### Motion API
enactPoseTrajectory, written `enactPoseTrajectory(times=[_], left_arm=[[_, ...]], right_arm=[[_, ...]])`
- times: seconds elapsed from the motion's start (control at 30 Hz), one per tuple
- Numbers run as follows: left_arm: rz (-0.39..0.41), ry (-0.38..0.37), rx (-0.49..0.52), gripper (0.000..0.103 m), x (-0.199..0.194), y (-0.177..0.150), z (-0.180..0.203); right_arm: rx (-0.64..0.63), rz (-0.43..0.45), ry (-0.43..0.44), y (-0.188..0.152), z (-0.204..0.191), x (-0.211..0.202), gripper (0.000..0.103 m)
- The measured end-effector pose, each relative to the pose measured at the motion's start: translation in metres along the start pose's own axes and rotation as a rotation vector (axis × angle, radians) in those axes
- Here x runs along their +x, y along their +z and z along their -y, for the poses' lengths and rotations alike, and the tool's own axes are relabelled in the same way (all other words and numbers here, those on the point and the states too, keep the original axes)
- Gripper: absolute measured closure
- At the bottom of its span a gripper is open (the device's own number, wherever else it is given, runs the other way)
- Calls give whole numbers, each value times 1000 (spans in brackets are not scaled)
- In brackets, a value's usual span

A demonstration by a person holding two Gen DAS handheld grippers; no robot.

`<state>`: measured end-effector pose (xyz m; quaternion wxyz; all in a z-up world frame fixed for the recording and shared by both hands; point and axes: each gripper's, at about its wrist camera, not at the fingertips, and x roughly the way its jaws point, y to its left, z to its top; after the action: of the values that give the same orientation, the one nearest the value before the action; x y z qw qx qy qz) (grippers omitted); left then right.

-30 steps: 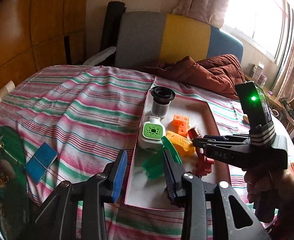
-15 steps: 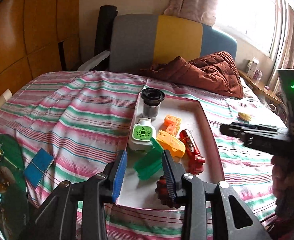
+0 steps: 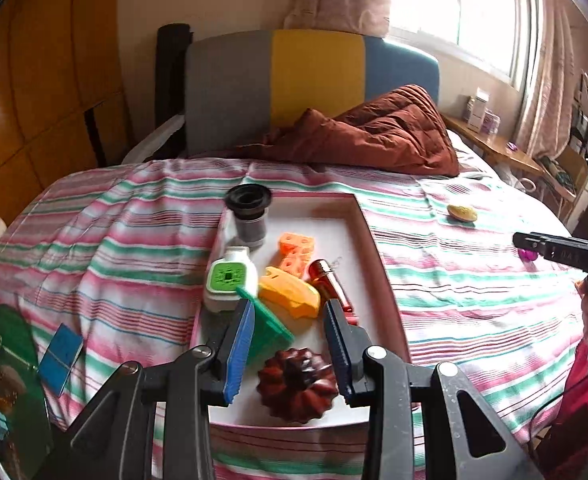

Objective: Organize rigid objects
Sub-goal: 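Move both tools back toward the yellow egg and magenta piece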

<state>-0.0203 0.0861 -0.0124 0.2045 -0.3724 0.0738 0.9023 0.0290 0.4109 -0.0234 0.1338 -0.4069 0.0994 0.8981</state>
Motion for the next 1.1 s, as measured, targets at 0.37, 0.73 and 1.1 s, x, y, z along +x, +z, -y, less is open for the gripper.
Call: enactPoseTrajectory(times=[0.37,0.73,1.1], left_arm=[[-16,-52,116,67,10,15,56],[-88,-157,223,67,45,30,136],[-206,-246,201,42,128,72,212]], right_arm=[[260,64,-161,-9,130,-7,45],[590,45,-221,-41,205,-5,45],[582,57,-182,-34,198,-8,42]])
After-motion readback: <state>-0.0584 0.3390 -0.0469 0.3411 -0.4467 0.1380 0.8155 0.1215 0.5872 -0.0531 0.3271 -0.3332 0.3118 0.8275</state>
